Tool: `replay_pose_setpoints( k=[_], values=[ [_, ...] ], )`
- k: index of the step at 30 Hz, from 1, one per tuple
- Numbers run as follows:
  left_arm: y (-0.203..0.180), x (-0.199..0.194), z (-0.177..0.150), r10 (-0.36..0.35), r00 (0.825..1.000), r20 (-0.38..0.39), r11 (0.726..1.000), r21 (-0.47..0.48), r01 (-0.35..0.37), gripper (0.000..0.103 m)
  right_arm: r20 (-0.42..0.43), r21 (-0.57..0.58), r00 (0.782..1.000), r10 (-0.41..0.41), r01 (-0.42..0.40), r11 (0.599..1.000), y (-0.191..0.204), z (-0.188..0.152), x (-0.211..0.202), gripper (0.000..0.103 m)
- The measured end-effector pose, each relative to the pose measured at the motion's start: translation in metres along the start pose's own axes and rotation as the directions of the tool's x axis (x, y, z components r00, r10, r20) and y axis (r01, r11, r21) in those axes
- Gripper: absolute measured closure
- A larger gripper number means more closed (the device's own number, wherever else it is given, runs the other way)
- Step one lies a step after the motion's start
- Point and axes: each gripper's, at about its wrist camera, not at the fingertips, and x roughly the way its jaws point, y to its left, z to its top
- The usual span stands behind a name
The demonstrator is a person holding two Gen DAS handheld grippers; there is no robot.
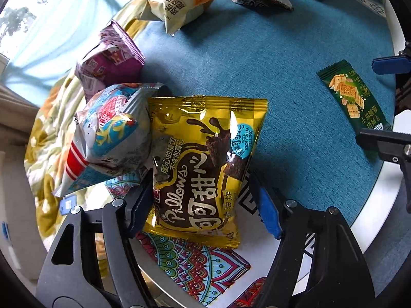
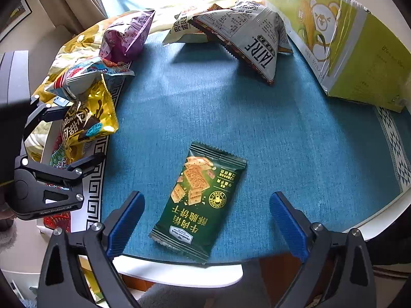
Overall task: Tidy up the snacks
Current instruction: 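Grasp the gold Pillows chocolate bag with the left tool while the right tool grasps the green cracker packet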
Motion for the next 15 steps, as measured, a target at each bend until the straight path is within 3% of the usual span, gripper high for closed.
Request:
replay_pose_setpoints(
  k=[3,9,15],
  values=[
    [0.004,-0.001,-0.002,-0.048,0.999,-0.005,0.999,-0.017,0.048,0.050,0.000,-0.021,1.000,-0.007,0.007,1.000,0.004,-0.003,0.002,0.006],
    [0.002,-0.001,-0.002,-0.035,0.999,-0.013,0.998,-0.046,0.034,0.052,-0.009,-0.036,1.000,-0.012,0.012,0.999,0.009,-0.006,0.011,0.007],
    [-0.006,-0.004,-0.005,-0.062,0.998,0.000,0.995,-0.079,0.062,0.052,0.006,-0.022,1.000,-0.019,0.019,1.000,0.005,-0.004,0.013,0.018]
  ],
)
